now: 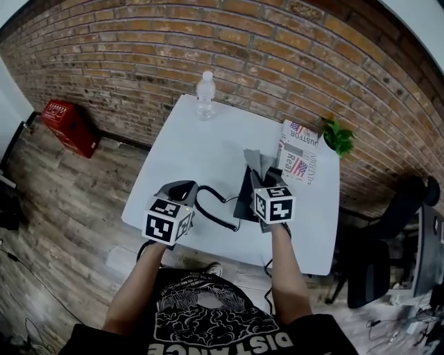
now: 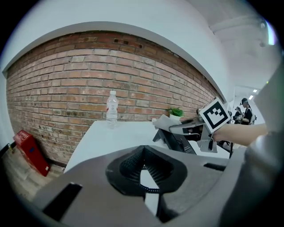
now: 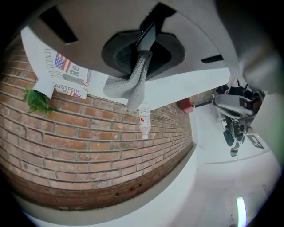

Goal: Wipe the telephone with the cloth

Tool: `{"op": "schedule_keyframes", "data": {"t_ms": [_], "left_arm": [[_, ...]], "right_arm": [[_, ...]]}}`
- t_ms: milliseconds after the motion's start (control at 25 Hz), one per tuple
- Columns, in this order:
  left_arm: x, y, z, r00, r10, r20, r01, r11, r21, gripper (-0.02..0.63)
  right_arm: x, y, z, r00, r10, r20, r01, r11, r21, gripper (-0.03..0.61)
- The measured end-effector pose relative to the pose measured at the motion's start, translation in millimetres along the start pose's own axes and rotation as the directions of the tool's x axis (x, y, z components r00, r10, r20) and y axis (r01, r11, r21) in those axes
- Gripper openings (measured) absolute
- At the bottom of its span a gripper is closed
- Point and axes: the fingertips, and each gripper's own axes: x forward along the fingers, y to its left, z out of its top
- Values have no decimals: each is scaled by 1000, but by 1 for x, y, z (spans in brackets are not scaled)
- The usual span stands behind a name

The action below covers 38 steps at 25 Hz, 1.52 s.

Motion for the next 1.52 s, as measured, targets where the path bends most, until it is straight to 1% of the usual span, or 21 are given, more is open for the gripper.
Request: {"op": "schedule_keyframes", "data": {"t_ms": [400, 680, 1080, 1520], "left_arm": [[9, -10, 3, 997, -80, -13, 80, 996, 43, 6], [5, -16, 0, 992, -126, -28, 128, 989, 78, 6], [-3, -21, -10, 982, -183, -40, 185, 979, 83, 6], [-11, -21, -24, 975, -214, -60, 218, 973, 81, 6]], "right_arm": [[2, 13, -19, 999, -3, -41, 5, 999, 50, 11], [-7, 22, -35, 998, -29, -55, 33, 996, 87, 11], [-19, 41, -64, 995, -57, -86, 69, 988, 140, 11], [-28, 60, -87, 991, -69, -116, 89, 981, 174, 11]]}}
